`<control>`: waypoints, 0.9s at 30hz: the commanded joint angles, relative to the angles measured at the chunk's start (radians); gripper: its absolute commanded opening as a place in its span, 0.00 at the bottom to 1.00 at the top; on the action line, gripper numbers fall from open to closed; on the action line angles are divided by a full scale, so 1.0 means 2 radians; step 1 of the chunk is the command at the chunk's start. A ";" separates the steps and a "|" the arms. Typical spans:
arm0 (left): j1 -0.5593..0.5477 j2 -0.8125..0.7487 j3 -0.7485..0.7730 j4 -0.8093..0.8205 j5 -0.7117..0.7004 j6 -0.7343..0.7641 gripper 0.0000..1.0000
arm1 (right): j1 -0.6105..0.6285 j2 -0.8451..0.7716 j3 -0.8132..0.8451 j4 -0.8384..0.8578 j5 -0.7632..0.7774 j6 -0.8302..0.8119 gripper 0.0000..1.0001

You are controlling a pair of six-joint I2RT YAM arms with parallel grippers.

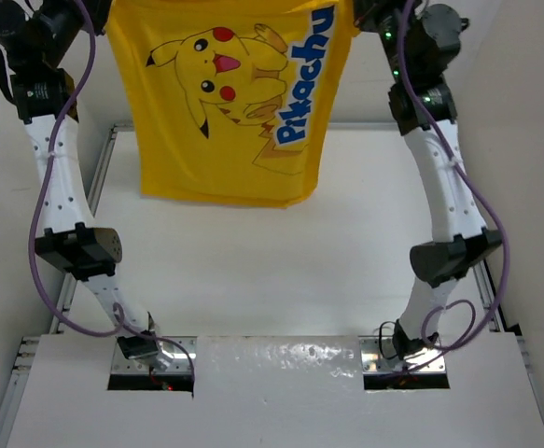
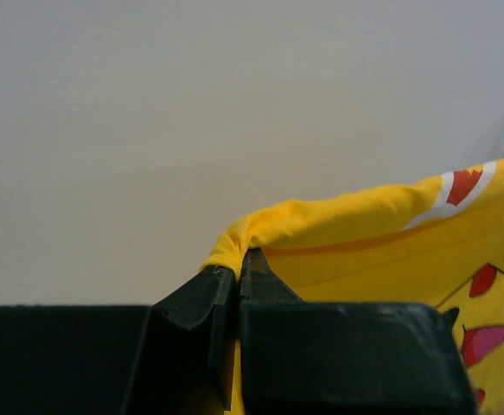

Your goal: Put the pillow into the pillowcase

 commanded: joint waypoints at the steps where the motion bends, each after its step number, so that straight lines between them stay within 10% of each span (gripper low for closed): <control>1: -0.010 -0.082 -0.018 0.069 -0.011 0.040 0.00 | -0.030 -0.126 -0.027 0.087 0.020 -0.040 0.00; 6: 0.002 -0.118 -0.051 -0.056 0.050 0.087 0.00 | -0.029 -0.225 -0.177 -0.005 -0.088 -0.047 0.00; 11: 0.077 -0.179 -0.186 -0.200 0.282 0.200 0.03 | -0.016 -0.370 -0.493 0.014 -0.204 -0.037 0.02; 13: 0.126 -0.184 -0.213 -0.259 0.395 0.242 0.19 | -0.012 -0.400 -0.548 -0.011 -0.276 -0.070 0.32; 15: 0.159 -0.209 -0.264 -0.211 0.459 0.201 0.57 | -0.011 -0.436 -0.560 -0.075 -0.305 -0.109 0.65; 17: 0.183 -0.227 -0.353 0.034 0.488 -0.041 0.99 | -0.011 -0.456 -0.561 -0.111 -0.301 -0.134 0.99; 19: 0.201 -0.227 -0.400 0.196 0.488 -0.160 1.00 | -0.012 -0.477 -0.565 -0.137 -0.265 -0.148 0.99; 27: 0.206 -0.226 -0.482 0.243 0.457 -0.175 1.00 | -0.011 -0.391 -0.609 -0.180 -0.234 -0.065 0.96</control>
